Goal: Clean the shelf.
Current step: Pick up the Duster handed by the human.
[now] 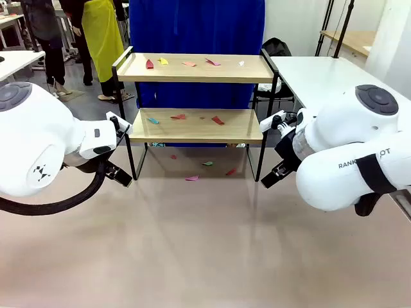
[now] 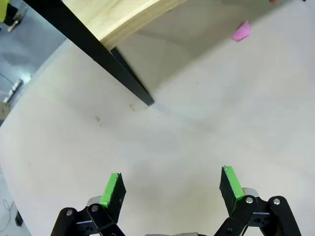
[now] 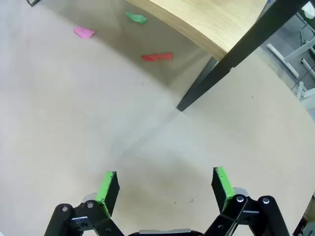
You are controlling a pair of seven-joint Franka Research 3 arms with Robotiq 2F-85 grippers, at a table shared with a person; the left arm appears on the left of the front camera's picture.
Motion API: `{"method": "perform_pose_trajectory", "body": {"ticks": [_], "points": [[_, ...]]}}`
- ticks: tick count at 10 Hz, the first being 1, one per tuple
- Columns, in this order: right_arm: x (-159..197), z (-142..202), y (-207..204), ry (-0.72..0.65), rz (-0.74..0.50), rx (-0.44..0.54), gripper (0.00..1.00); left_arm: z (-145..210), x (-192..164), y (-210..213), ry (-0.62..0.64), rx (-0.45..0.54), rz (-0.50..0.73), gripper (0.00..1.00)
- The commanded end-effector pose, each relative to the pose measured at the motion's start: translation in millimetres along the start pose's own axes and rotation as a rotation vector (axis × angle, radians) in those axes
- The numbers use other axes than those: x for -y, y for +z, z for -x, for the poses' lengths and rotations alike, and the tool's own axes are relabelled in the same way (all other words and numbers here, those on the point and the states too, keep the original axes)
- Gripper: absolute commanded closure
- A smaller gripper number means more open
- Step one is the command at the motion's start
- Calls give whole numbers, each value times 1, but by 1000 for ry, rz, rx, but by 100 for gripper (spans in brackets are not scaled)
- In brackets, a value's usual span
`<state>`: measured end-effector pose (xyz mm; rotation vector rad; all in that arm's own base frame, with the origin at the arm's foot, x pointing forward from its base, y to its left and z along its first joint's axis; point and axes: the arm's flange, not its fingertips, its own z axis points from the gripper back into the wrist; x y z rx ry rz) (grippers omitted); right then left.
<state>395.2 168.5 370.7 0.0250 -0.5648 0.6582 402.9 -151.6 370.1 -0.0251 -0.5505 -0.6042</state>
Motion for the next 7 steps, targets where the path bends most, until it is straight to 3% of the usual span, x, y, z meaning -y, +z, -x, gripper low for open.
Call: {"method": "perform_pose_trajectory", "body": {"ticks": [1, 7], "points": [[0, 0, 0, 0, 0, 0, 0, 0, 0, 0, 0, 1, 0, 0], [0, 0, 0, 0, 0, 0, 0, 0, 0, 0, 0, 1, 0, 0]]}}
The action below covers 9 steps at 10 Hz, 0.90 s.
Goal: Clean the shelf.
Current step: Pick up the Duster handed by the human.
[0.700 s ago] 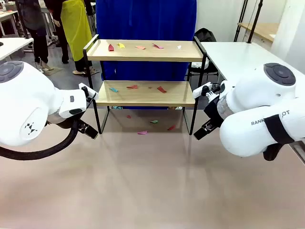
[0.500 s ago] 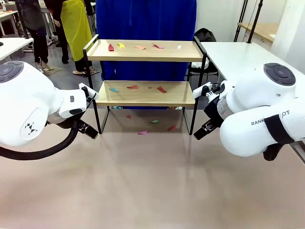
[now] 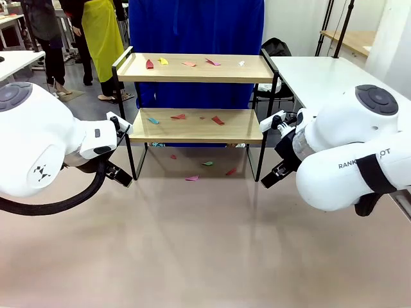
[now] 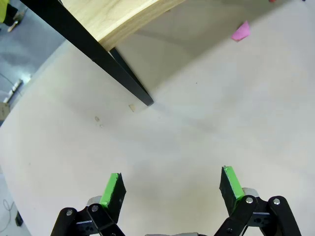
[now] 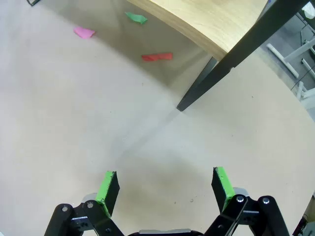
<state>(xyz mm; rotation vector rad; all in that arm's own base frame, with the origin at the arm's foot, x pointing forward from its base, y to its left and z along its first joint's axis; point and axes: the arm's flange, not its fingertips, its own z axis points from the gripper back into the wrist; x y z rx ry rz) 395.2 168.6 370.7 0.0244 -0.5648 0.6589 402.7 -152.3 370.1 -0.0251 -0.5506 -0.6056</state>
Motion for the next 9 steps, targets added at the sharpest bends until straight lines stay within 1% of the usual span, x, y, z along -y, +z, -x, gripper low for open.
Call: {"method": "perform_pose_trajectory", "body": {"ticks": [1, 3, 4, 5, 6, 7, 8, 9], "points": [[0, 0, 0, -1, 0, 0, 0, 0, -1, 0, 1, 0, 0, 0], [0, 0, 0, 0, 0, 0, 0, 0, 0, 0, 0, 0, 0, 0], [14, -17, 21, -9, -6, 32, 0, -10, -10, 19, -78, -29, 100, 0], [36, -39, 45, -32, -54, 49, 0, -24, -27, 43, -73, -12, 108, 0], [57, -54, 64, -66, -63, 69, 0, -36, -43, 65, -68, 5, 108, 0], [77, -61, 81, -76, -111, 80, 0, -45, -62, 81, -74, 13, 96, 0], [97, -62, 93, -70, -129, 105, 0, -52, -80, 91, -135, 10, 187, 0], [121, -58, 101, -70, -150, 141, 0, -53, -106, 99, -216, 45, 304, 0]]}}
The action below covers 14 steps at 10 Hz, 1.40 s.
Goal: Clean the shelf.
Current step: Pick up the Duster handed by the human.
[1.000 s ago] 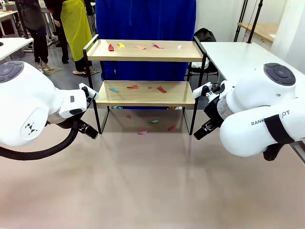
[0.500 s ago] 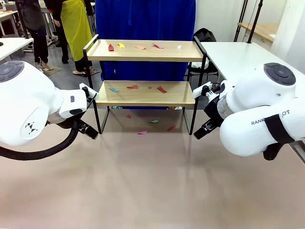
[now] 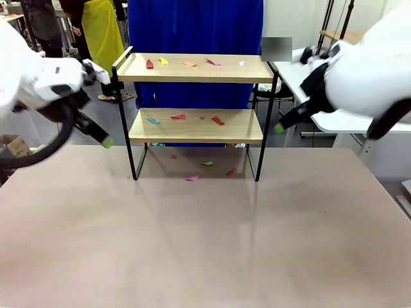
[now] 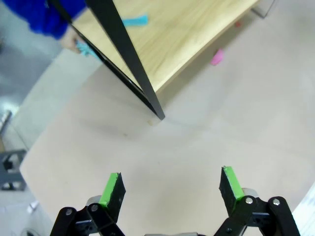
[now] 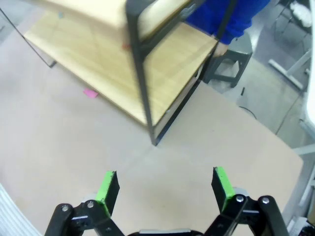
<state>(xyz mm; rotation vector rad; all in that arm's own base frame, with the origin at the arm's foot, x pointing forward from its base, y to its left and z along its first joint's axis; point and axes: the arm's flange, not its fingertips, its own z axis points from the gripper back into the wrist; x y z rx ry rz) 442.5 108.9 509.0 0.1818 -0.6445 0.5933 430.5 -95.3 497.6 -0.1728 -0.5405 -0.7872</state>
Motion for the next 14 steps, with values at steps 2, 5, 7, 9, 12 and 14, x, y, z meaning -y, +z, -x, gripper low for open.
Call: {"method": "perform_pose_trajectory", "body": {"ticks": [2, 5, 7, 9, 12, 14], "points": [[72, 22, 4, 61, -129, 94, 0, 26, -73, 14, -160, 149, 302, 0], [148, 63, -18, 121, -291, 180, 0, 68, -128, 9, -269, 291, 409, 0], [173, 87, -27, 129, -401, 291, 0, 82, -137, 4, -250, 367, 377, 0], [149, 88, -5, 125, -308, 262, 0, 93, -132, 10, -246, 339, 389, 0], [149, 88, -5, 125, -308, 262, 0, 93, -132, 10, -246, 339, 389, 0], [151, 88, -8, 136, -328, 246, 0, 94, -133, 7, -241, 319, 382, 0]]}}
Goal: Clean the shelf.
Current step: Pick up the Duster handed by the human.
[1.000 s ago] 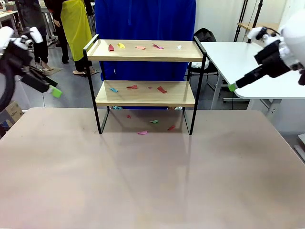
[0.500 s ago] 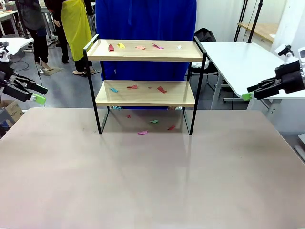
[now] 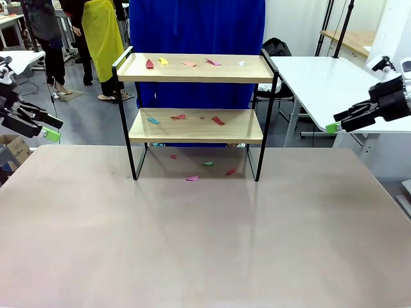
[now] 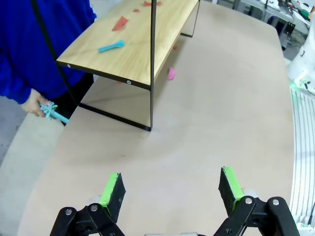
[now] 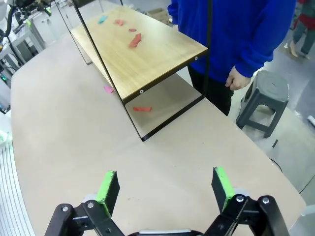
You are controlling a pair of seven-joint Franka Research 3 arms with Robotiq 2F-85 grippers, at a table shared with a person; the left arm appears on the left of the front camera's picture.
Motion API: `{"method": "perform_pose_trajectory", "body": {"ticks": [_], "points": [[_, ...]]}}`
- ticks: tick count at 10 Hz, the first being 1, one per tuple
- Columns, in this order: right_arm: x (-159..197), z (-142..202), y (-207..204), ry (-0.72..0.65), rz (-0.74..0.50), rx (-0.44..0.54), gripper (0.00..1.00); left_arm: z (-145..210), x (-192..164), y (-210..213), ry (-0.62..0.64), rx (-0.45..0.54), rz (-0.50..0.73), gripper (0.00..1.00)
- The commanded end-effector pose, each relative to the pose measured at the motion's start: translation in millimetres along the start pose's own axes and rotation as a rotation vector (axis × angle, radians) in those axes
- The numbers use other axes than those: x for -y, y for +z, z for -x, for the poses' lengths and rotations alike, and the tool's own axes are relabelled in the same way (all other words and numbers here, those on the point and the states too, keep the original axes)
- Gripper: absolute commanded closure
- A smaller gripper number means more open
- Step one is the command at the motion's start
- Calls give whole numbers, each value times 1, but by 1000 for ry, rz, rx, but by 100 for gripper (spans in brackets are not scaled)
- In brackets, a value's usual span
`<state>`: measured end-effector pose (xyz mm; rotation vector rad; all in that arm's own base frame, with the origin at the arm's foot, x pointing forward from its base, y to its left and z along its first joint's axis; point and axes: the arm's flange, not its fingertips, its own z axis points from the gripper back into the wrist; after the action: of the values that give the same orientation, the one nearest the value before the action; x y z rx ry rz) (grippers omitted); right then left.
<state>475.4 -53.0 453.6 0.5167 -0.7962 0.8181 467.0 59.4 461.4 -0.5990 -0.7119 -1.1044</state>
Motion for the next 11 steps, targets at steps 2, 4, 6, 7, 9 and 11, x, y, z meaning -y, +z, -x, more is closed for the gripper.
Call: {"method": "perform_pose_trajectory", "body": {"ticks": [2, 4, 6, 7, 9, 11], "points": [[49, 13, 6, 4, -73, 119, 0, 17, -38, 8, -37, 106, 33, 0], [95, 27, 10, 81, -138, 218, 0, 32, -69, 16, -123, 218, 49, 0], [123, 40, 10, 134, -202, 292, 0, 47, -89, 19, -210, 347, 129, 0], [134, 46, 11, 150, -207, 318, 0, 60, -100, 25, -238, 416, 127, 0], [146, 56, 14, 144, -249, 382, 0, 79, -104, 35, -276, 504, 123, 0], [152, 61, 23, 146, -265, 442, 0, 88, -103, 46, -290, 576, 124, 0]]}}
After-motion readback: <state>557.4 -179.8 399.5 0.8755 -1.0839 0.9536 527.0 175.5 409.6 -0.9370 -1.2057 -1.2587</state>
